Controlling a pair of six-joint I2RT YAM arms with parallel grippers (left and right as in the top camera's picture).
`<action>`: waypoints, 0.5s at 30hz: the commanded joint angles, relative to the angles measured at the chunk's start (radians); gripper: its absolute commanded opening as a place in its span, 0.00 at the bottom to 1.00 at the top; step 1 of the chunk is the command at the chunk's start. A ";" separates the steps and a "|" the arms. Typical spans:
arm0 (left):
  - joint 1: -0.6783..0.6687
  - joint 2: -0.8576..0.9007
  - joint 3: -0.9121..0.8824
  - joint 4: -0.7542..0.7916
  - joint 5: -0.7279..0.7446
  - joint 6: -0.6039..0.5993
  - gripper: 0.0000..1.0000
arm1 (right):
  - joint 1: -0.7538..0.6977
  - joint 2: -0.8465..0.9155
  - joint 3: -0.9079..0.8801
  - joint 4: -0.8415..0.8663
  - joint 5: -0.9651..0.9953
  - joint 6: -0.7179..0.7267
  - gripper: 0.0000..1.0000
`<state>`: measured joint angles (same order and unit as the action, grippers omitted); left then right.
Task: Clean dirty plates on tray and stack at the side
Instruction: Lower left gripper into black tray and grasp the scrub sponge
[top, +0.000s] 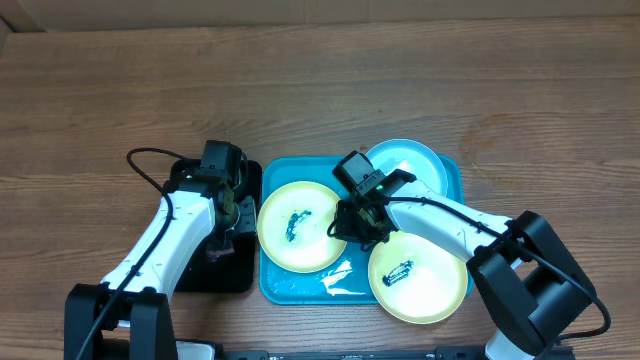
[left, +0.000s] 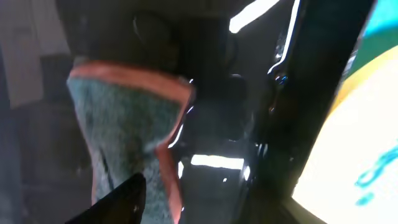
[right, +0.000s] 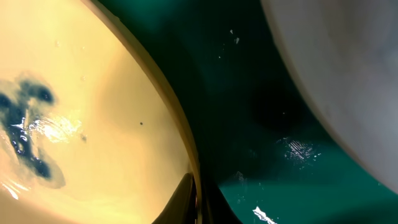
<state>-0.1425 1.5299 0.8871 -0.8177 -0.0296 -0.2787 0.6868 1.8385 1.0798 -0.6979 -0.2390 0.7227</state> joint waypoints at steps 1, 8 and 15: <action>-0.001 -0.026 0.002 0.015 0.034 0.047 0.58 | 0.005 0.005 -0.006 -0.003 -0.017 0.008 0.04; -0.001 -0.160 0.002 -0.003 0.015 0.037 0.62 | 0.005 0.005 -0.006 -0.003 -0.017 0.007 0.04; 0.007 -0.224 -0.005 -0.097 -0.064 -0.034 0.68 | 0.005 0.005 -0.006 -0.006 -0.026 0.007 0.04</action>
<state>-0.1425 1.3045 0.8871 -0.9047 -0.0505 -0.2829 0.6868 1.8385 1.0798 -0.7010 -0.2455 0.7296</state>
